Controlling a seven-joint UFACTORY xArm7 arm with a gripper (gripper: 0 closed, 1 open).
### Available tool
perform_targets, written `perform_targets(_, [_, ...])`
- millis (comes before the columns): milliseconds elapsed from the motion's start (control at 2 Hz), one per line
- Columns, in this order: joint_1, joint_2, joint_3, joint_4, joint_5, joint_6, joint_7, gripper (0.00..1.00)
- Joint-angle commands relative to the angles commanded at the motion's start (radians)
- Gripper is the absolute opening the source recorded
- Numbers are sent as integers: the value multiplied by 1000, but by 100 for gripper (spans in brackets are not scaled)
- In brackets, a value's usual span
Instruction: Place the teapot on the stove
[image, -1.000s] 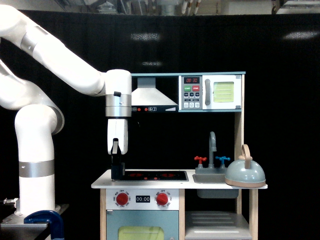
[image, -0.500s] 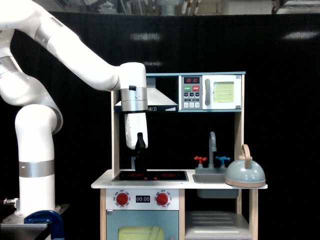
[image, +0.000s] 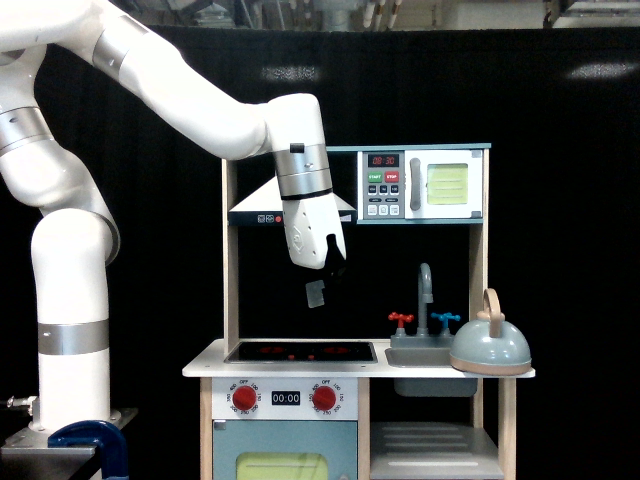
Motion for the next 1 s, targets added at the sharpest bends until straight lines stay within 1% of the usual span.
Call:
perform_targets(500, [71, 307, -162, 309, 200, 152, -760, 100])
perform_targets(1000, [28, 509, -149, 573, 371, 252, -832, 100])
